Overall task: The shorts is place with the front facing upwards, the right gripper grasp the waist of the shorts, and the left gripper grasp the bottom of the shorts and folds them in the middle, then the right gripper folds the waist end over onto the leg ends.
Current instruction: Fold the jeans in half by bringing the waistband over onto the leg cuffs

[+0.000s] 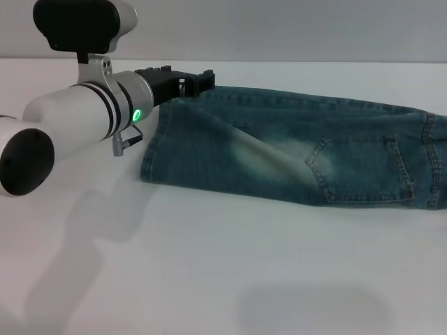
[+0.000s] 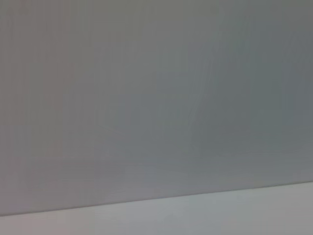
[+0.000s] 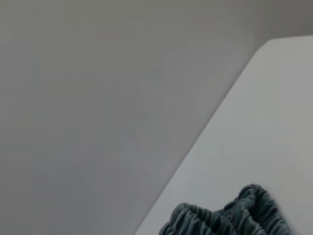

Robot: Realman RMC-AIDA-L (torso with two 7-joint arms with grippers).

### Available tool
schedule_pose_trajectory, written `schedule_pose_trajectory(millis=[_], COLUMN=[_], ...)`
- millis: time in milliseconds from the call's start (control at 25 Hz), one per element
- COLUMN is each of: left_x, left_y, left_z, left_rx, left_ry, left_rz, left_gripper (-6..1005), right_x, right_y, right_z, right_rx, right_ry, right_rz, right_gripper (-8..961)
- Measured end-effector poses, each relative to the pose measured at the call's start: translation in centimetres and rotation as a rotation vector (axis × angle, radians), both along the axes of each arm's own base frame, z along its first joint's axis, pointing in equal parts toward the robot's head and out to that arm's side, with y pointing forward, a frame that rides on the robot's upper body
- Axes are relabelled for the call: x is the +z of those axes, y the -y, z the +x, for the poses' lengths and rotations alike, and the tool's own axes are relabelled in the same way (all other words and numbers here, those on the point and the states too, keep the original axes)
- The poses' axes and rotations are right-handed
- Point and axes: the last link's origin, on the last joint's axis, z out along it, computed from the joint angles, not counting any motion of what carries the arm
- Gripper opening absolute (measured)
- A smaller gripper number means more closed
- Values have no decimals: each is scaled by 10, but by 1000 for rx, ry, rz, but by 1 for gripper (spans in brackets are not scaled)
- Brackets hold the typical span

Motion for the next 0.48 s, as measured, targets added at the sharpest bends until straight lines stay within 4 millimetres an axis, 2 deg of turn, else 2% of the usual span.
schedule_pose_trajectory(millis=[80, 480], left_x=[0, -1], left_y=[0, 0], left_z=[-1, 0], left_rx=[2, -6], left_ry=[0, 0], left_rz=[2, 4], left_gripper=[827, 827], right_x=[0, 0], right_y=[0, -1], right_z=[0, -6], right_rx=[2, 38], right_ry=[2, 10], right_rz=[0, -2], right_gripper=[477, 74])
